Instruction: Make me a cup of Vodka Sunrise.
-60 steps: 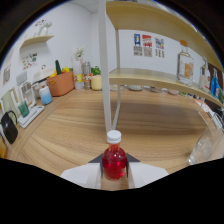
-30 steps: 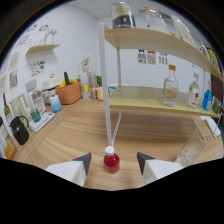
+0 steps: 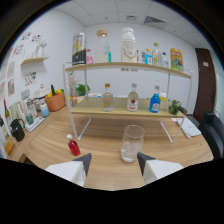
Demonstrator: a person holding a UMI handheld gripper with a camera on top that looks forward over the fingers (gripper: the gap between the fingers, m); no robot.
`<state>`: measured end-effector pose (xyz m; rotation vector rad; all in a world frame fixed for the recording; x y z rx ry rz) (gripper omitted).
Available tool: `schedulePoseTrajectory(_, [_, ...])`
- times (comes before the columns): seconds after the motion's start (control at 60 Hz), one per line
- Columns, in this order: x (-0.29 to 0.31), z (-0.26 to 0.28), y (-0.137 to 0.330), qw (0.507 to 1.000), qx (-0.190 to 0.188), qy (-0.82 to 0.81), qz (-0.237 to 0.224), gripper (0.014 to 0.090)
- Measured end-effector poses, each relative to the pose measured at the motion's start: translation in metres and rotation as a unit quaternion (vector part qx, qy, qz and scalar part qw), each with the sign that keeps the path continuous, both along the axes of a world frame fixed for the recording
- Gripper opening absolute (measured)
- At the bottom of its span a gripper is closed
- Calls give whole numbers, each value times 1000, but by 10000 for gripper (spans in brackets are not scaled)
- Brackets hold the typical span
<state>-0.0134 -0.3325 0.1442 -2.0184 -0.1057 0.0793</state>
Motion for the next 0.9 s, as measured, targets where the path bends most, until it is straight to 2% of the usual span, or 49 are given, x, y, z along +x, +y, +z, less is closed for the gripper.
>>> schedulePoseTrajectory(0.133, [51, 11, -7, 1000, -8, -7, -26, 853])
schedulePoseTrajectory(0.317, [120, 102, 21, 996, 50, 25, -72, 859])
schedulePoseTrajectory(0.417, [159, 160, 50, 990, 97, 38, -92, 852])
schedulePoseTrajectory(0.617, [208, 229, 127, 983, 151, 44, -99, 851])
schedulePoseTrajectory(0.833, [225, 244, 205, 981, 169, 29, -90, 843])
schedulePoseTrajectory(0.9, [225, 238, 222, 982, 165, 26, -84, 769])
